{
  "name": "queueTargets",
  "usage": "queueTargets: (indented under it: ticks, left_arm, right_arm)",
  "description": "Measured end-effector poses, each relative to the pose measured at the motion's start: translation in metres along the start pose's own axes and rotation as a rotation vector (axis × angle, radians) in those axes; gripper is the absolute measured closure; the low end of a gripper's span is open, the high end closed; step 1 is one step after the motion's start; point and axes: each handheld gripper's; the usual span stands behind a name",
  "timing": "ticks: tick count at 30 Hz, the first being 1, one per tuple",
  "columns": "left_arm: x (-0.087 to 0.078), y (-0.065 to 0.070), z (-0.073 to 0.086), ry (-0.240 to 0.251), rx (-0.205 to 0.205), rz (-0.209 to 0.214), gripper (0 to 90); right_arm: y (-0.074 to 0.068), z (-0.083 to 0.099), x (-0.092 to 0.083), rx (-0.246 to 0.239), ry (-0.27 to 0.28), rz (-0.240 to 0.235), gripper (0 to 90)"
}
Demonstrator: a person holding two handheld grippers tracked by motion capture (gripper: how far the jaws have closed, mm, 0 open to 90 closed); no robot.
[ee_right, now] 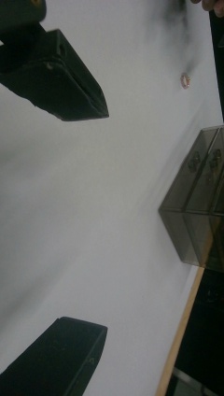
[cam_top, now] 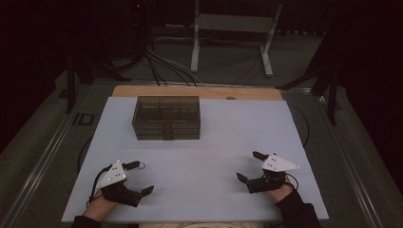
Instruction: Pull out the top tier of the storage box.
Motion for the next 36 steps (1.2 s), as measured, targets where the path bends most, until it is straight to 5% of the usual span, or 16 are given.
queueTargets:
  ticks: [19,36]
  left_arm:
    - [-0.002,0.003,-0.026,0.002,0.083,-0.001,0.0]
    - [0.001,-0.002,-0.055,-0.054,0.221,-0.019,0.0]
  right_arm:
    - [-0.001,0.001,0.001,-0.004,0.004,0.004,0.0]
    - [-0.004,0.0,0.001,-0.012,0.014,-0.001,0.0]
Point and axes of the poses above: each handheld gripper's, and its own axes: x roughly forward along the jaws, z roughly out of its underside, y roughly to its right, and after that the axes turned 4 degrees about x, right-handed
